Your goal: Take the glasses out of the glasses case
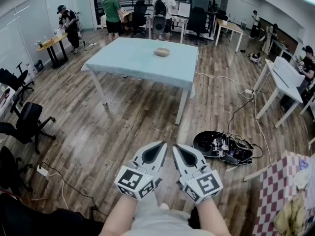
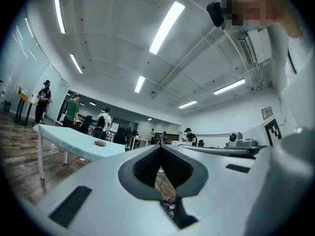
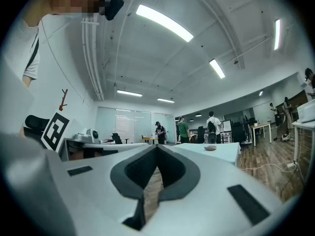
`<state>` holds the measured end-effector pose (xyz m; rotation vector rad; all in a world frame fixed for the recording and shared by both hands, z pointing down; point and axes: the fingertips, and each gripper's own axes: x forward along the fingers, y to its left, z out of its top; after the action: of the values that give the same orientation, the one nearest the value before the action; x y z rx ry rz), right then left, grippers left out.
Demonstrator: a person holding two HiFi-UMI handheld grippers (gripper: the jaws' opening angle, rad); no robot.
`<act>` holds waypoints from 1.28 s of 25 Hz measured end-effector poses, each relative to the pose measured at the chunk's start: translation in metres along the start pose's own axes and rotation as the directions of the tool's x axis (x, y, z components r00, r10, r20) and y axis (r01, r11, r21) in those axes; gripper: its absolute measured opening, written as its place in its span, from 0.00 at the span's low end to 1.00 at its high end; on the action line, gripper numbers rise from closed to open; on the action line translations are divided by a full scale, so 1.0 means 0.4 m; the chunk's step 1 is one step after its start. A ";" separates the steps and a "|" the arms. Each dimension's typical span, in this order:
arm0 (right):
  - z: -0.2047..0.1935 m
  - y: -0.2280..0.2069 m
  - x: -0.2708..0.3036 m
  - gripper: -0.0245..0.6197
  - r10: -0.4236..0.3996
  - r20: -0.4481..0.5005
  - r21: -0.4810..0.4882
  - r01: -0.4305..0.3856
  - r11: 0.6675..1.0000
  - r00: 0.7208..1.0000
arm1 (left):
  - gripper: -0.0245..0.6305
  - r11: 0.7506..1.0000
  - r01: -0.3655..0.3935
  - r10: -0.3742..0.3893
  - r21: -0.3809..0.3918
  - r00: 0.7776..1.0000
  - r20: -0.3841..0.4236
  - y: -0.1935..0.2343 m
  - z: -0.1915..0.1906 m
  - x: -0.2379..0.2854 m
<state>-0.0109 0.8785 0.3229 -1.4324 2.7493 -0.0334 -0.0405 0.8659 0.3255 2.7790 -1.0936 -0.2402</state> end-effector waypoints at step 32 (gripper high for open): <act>0.002 -0.308 0.465 0.05 -0.028 -0.040 -0.050 0.026 0.998 0.999 | 0.05 1.000 -0.010 0.010 0.003 0.999 0.037 0.415 0.077 0.379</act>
<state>-0.0164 0.6553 0.3219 -1.4978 2.7815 0.0044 -0.0470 0.6393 0.3128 2.7816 -1.1171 -0.2903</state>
